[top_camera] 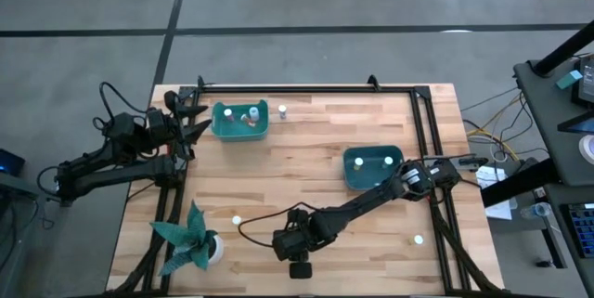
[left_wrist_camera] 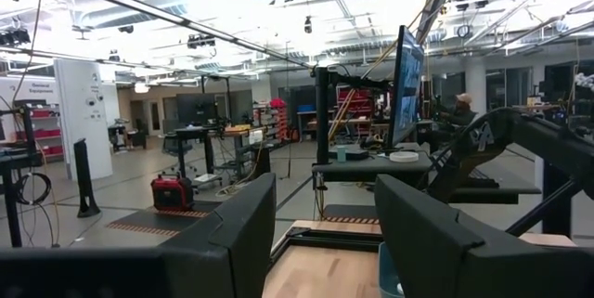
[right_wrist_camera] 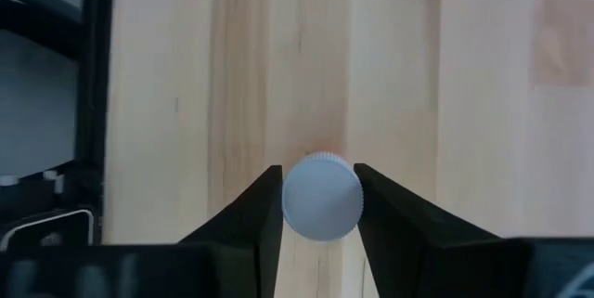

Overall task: Pick and place medicine bottles into bin by pill shape (circle, oval)
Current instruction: Put the pink tablet bottle into the blue bin

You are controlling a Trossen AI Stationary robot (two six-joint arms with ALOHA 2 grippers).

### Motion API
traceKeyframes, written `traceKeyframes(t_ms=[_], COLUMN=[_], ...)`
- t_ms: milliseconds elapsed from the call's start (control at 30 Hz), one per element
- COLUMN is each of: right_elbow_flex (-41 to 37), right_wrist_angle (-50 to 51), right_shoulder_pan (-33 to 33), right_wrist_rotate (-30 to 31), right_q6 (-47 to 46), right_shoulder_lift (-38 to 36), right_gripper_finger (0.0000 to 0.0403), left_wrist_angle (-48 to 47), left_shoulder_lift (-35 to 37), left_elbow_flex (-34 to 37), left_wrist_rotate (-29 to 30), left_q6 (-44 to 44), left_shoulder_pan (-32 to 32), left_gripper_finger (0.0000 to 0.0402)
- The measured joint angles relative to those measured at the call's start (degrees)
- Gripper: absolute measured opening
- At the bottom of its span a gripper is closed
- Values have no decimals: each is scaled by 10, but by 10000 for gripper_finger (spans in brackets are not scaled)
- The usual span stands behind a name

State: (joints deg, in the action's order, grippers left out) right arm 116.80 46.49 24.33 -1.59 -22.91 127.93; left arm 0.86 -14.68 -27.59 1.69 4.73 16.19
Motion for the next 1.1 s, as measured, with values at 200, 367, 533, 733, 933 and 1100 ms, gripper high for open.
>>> traceKeyframes(t_ms=[200, 367, 533, 733, 933, 1100], right_elbow_flex=[13, 30, 31, 18, -25, -101], right_wrist_angle=[50, 118, 201, 273, 276, 272], right_shoulder_pan=[-2, -4, -11, -18, -36, -55], right_wrist_rotate=[30, 78, 112, 145, 147, 149], right_q6=[8, -2, -32, -47, -57, -78], right_shoulder_lift=[-21, -46, -82, -127, -183, -250], right_gripper_finger=[112, 112, 112, 112, 113, 112], left_wrist_angle=[0, 0, -2, -2, -1, -2], left_shoulder_lift=[0, -1, -3, -3, -3, -3], left_elbow_flex=[0, 0, 0, 0, 0, 0], left_wrist_rotate=[0, 0, 0, 0, 0, 0], left_q6=[-1, -1, -1, -1, -1, -1], left_shoulder_pan=[0, 0, 0, 0, 0, 0], left_gripper_finger=[169, 169, 169, 169, 169, 169])
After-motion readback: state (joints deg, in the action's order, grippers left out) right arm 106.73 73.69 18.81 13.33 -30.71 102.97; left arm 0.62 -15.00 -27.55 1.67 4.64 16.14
